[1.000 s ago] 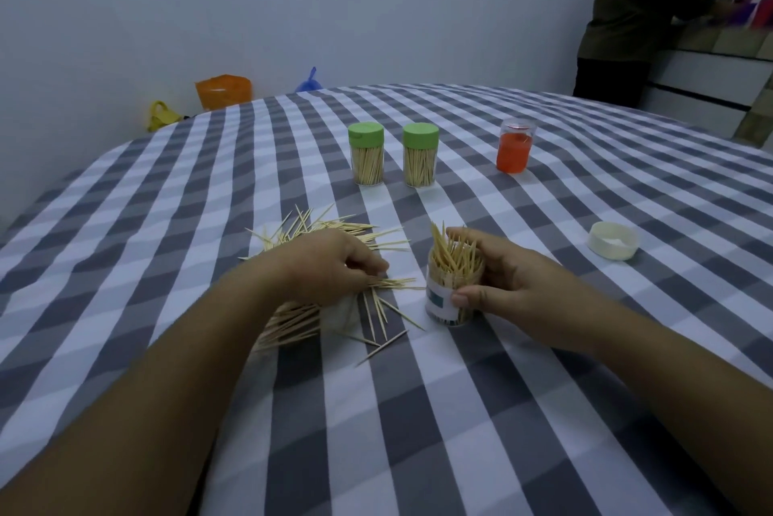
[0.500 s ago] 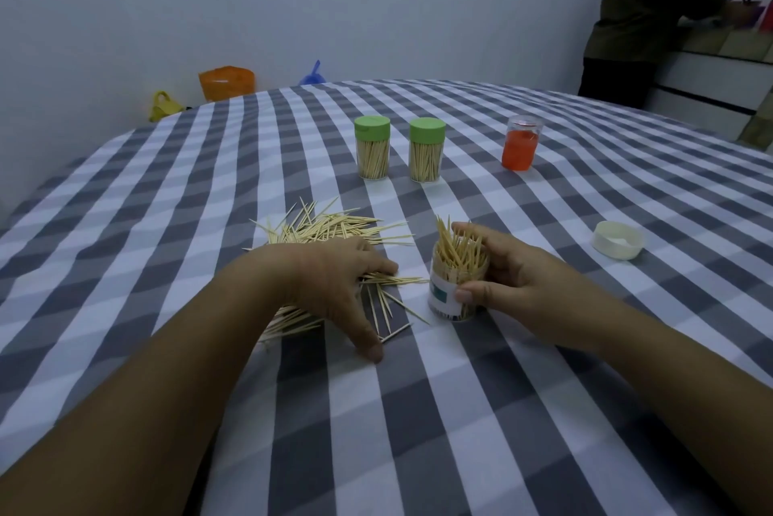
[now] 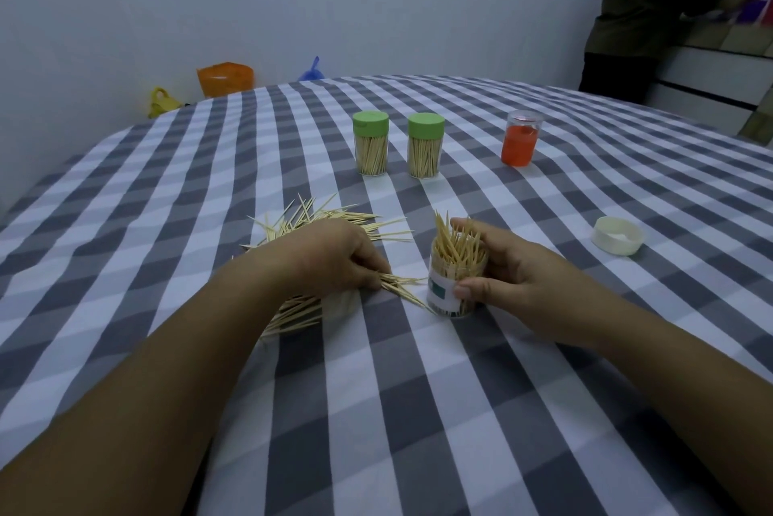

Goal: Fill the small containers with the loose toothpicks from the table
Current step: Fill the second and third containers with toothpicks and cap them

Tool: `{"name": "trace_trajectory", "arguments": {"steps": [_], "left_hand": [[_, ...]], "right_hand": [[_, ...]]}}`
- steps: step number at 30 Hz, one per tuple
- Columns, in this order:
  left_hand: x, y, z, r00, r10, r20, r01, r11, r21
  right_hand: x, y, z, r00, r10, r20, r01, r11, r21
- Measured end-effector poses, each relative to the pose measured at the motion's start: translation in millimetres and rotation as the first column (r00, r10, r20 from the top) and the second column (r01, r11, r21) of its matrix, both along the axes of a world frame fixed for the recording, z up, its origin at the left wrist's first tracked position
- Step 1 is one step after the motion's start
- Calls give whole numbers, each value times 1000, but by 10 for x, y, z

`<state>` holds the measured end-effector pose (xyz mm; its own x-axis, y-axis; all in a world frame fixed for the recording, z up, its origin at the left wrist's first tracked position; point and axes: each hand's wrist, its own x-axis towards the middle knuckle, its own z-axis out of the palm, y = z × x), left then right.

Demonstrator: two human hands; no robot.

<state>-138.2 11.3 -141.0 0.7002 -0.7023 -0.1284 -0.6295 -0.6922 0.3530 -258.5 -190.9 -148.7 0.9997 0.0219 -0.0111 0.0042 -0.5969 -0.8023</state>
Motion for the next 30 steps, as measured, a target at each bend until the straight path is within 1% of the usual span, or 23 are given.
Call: {"name": "trace_trajectory", "arguments": {"steps": [2,4,7,11,13,17,21,26,30], "left_hand": [[4,29,13,997,49,-65,-51,998,-28],[16,68,39,994,67,-89,-67,998,3],[40,100,41,994,91,-59,-88,995,55],[52,71,-1,994,110,-23,-110,994,-7],[26,36,10,995,96,30,-96,995,15],[5,-56,36,989,-11,150,-18,982,187],[10,-97,40,972,-38,232,-30,959,282],[0,-119,-43,914,-23,405,-96,958,272],[-35,-166,-57,883,-8,469,-130,956,261]], "right_hand": [[-4,1,5,1000,-1,-1,1,1000,0],[-8,7,13,1000,-1,0,1,1000,-16],[-5,16,25,1000,-1,3,1,999,-33],[-11,15,24,1000,5,5,-4,1000,-12],[-14,10,17,1000,7,7,-7,1000,-8],[-4,-1,-1,1000,9,12,-9,1000,3],[0,-6,-1,1000,11,9,-11,1000,-12],[-8,-5,3,1000,12,12,-12,999,-30],[-6,-4,7,1000,9,6,-9,999,-45]]}}
